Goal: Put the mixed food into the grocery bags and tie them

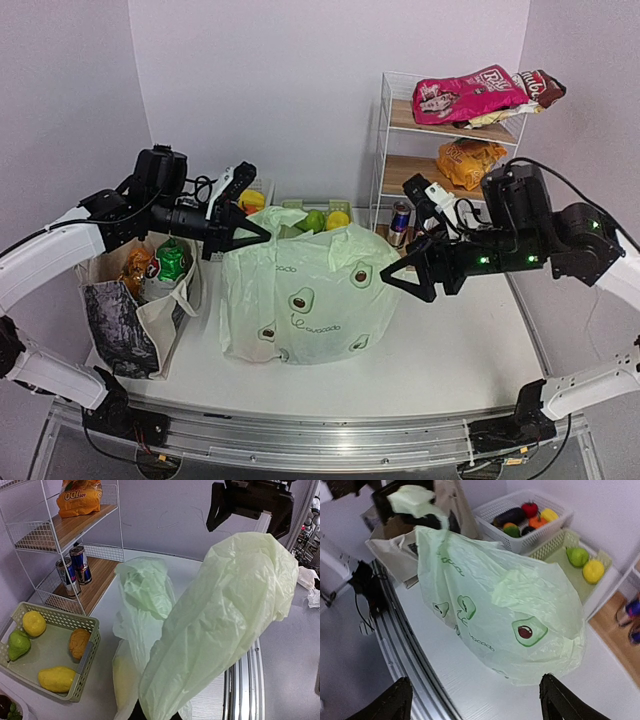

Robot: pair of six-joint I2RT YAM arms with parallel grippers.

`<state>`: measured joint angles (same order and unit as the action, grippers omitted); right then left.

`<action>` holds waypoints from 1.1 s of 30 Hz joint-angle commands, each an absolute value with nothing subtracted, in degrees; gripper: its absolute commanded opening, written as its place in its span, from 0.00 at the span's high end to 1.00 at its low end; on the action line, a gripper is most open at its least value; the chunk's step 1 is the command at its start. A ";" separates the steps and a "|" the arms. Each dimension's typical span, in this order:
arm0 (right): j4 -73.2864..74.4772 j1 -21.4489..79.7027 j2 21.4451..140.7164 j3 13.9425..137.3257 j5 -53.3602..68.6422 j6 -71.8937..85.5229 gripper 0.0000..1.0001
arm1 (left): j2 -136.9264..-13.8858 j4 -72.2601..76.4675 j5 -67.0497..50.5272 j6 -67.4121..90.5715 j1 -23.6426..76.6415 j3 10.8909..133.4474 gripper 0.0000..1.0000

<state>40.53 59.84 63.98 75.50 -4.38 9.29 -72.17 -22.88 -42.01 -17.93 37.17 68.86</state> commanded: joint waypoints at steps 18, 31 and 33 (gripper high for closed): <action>48.98 49.01 96.40 104.78 12.72 -75.19 0.17 | -73.39 -25.80 -47.45 -24.14 35.79 71.89 1.00; 57.01 48.17 104.95 111.34 18.29 -77.25 0.27 | -73.82 -27.00 -48.69 -26.01 35.68 72.97 1.00; 56.42 47.63 106.20 112.46 16.88 -78.14 0.31 | -73.53 -27.40 -48.95 -26.19 35.68 72.95 1.00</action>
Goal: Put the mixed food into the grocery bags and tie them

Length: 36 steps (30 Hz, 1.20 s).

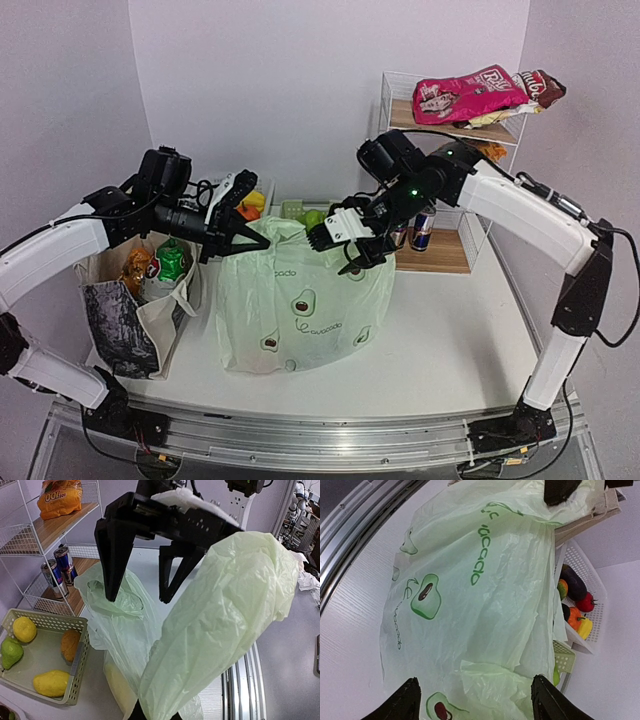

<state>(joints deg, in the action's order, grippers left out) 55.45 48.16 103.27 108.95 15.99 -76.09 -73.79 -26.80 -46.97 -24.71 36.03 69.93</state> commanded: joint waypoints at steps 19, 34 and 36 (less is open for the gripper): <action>52.07 43.02 93.57 111.22 9.05 -37.79 1.00 | -71.03 -27.57 -51.35 -27.37 32.55 71.96 1.00; 46.85 42.90 60.76 89.10 -4.77 4.16 1.00 | -73.88 -22.95 -61.60 -33.41 31.75 72.58 1.00; 46.78 42.94 59.87 89.58 -4.03 6.13 1.00 | -74.98 -20.78 -64.30 -33.96 31.79 72.46 1.00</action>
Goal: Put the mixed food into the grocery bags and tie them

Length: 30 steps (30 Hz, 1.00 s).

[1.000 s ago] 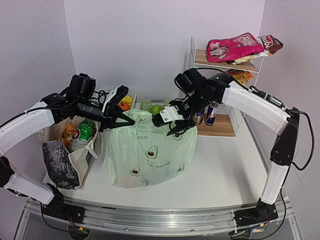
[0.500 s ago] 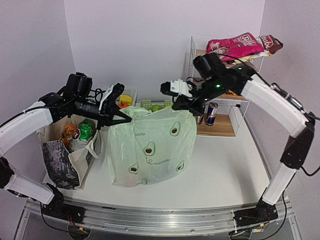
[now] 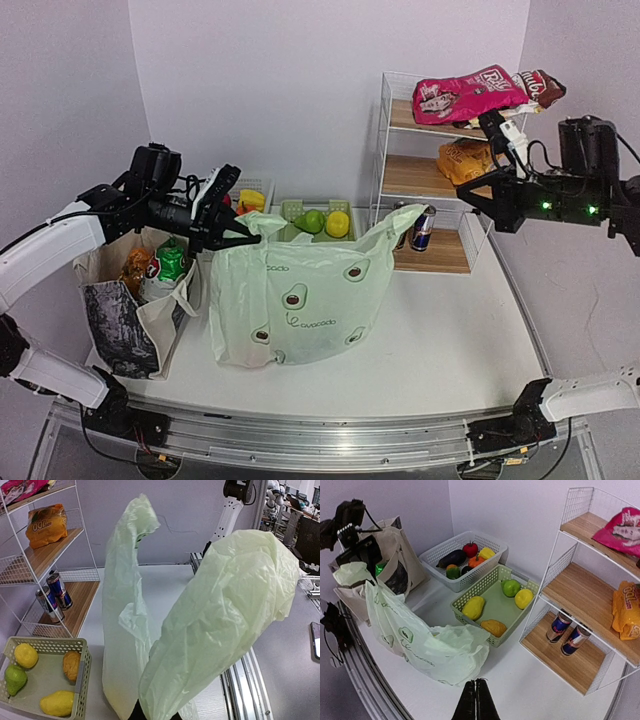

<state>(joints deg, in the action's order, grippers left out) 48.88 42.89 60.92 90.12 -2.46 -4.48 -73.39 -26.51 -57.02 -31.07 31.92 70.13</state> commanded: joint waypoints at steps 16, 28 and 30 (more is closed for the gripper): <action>40.29 41.97 81.88 94.88 6.00 13.67 0.07 | -75.22 -24.20 -65.55 -35.67 31.81 73.60 1.00; 20.86 42.13 78.84 77.67 3.47 18.85 0.12 | -73.97 -23.59 -65.36 -35.95 31.82 71.78 1.00; 18.77 42.12 78.99 76.80 2.48 17.67 0.11 | -74.14 -23.41 -65.57 -35.81 31.82 71.90 1.00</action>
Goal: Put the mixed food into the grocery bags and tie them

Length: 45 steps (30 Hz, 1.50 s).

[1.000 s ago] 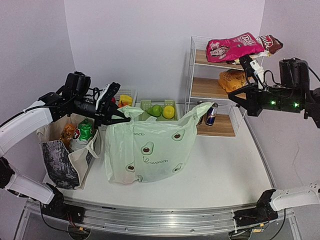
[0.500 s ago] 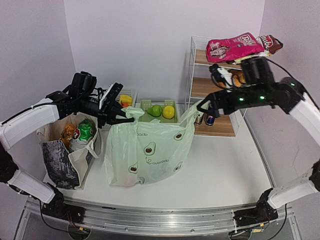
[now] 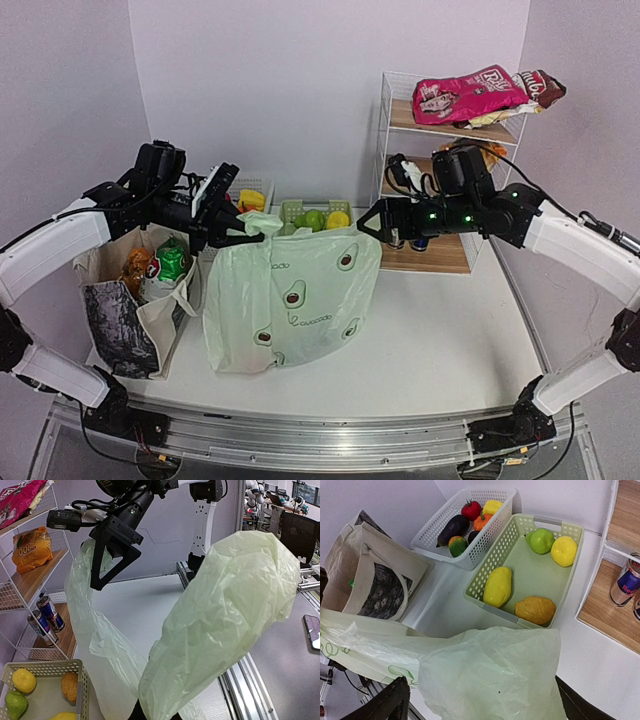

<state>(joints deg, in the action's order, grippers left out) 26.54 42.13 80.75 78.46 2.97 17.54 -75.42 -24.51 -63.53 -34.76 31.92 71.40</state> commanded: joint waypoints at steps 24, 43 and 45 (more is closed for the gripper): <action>54.26 49.59 73.66 94.64 -33.83 21.50 1.00 | -73.89 -22.93 -65.35 -39.43 31.73 71.71 1.00; 105.80 72.07 100.53 134.30 -47.43 48.55 1.00 | -81.90 -9.28 -76.15 -38.34 32.35 63.68 1.00; 104.54 71.99 101.98 134.49 -47.46 47.64 1.00 | -81.30 -9.31 -75.55 -38.60 32.29 62.82 1.00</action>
<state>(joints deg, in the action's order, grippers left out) 76.52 72.01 99.90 131.78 -45.05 48.21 -83.33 -9.64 -73.88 -36.55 32.47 64.27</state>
